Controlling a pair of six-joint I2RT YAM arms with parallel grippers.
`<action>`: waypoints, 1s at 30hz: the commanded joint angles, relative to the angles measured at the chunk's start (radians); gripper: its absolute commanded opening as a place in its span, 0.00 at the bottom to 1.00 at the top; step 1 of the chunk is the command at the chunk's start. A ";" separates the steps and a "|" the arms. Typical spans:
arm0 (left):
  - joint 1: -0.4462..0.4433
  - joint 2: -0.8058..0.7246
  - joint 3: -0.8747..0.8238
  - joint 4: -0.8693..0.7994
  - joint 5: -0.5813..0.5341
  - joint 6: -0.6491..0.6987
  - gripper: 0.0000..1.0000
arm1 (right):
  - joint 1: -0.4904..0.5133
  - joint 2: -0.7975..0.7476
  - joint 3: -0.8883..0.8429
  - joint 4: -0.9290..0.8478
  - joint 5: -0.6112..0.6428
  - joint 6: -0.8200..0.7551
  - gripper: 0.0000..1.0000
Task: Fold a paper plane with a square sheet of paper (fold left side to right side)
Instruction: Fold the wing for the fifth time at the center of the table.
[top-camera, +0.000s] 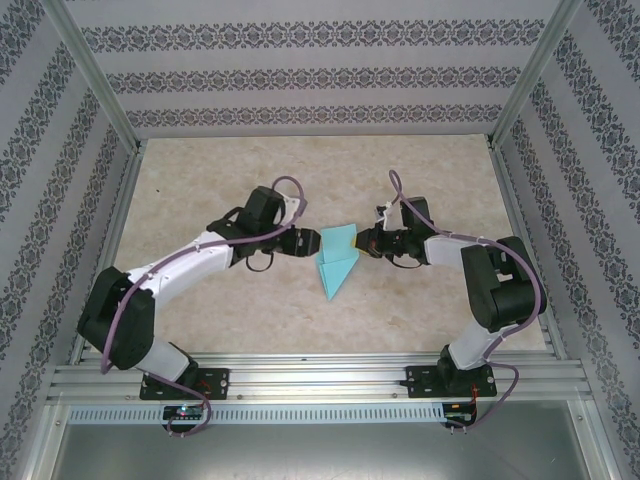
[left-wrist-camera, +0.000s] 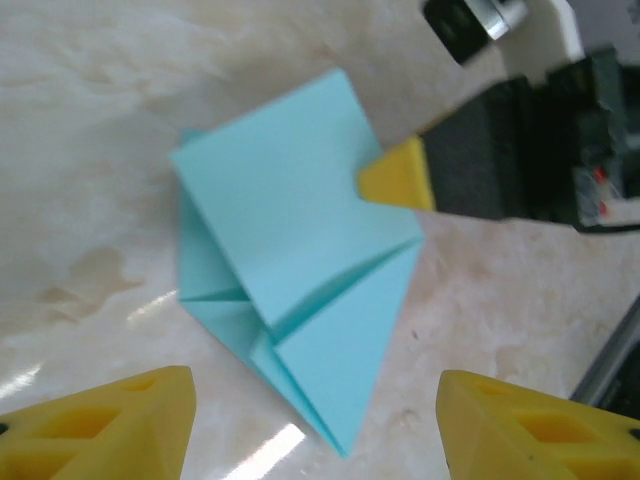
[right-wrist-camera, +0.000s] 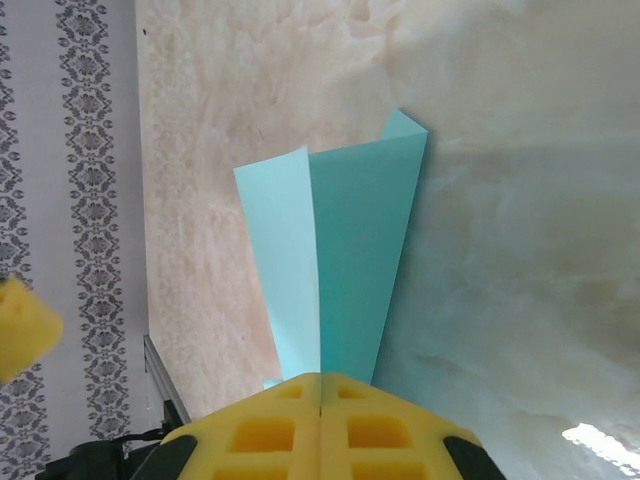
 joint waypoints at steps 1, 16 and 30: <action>-0.045 -0.012 -0.001 -0.076 -0.073 -0.007 0.65 | 0.022 0.002 0.043 -0.023 0.020 0.019 0.03; -0.042 0.009 -0.008 -0.019 -0.130 -0.109 0.64 | 0.022 -0.053 0.067 -0.077 0.020 0.000 0.04; -0.043 0.017 0.011 -0.040 -0.175 -0.100 0.66 | 0.000 -0.163 0.129 -0.236 0.026 -0.035 0.04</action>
